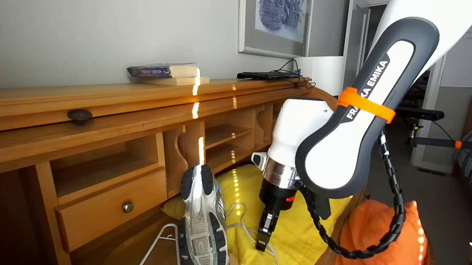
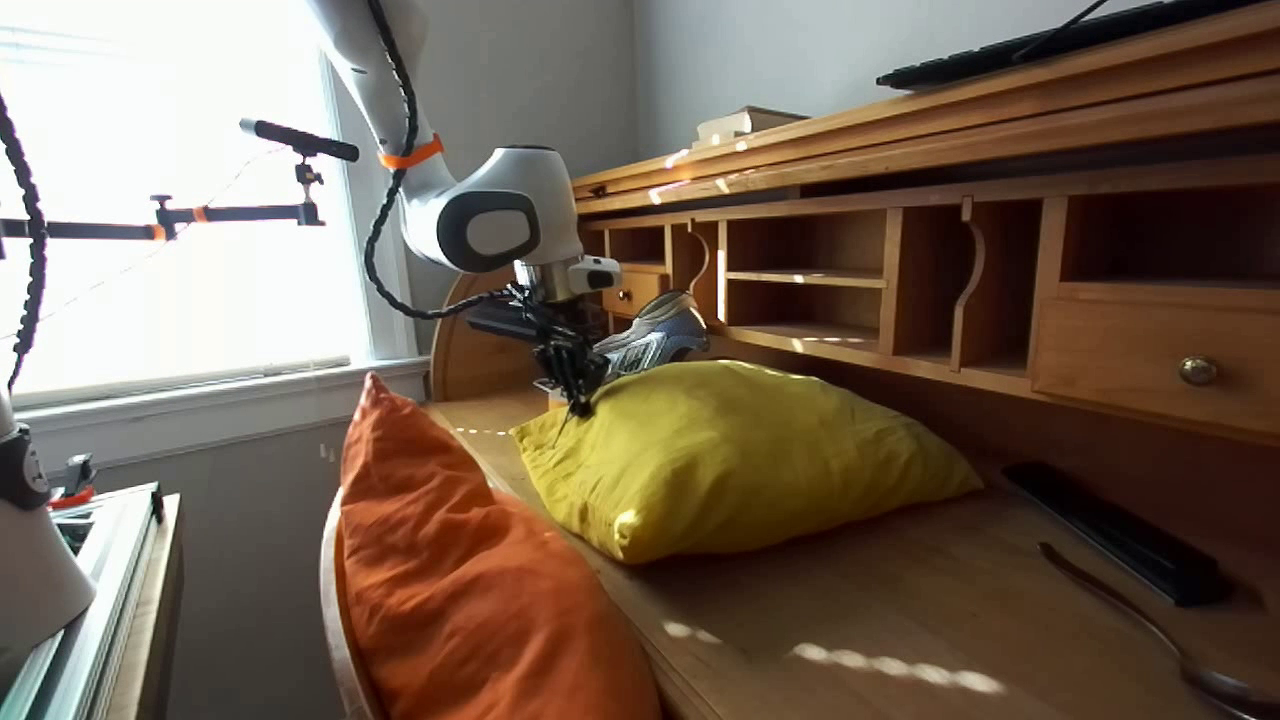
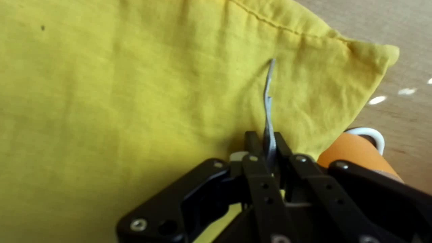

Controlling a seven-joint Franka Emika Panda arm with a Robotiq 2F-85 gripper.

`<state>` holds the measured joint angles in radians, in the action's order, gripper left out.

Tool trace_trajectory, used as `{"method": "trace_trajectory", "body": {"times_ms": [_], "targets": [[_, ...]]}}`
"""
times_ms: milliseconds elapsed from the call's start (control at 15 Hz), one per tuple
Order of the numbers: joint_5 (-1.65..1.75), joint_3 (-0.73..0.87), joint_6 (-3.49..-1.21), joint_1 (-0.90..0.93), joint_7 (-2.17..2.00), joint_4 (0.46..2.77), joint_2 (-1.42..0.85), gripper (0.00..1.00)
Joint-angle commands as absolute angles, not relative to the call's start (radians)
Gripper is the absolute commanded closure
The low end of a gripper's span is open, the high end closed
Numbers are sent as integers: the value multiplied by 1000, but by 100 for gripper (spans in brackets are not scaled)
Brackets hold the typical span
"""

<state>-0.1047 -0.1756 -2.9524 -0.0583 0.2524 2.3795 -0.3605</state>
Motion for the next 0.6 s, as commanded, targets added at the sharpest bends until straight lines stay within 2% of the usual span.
{"method": "trace_trajectory", "body": {"times_ms": [0, 133, 267, 533], "targets": [[-112, -203, -2952, -79, 242, 2382, -351, 85], [-115, -210, -2950, -84, 244, 2382, -348, 86], [-118, -216, -2951, -89, 246, 2382, -345, 97], [-121, -224, -2951, -97, 247, 2378, -344, 99]]}}
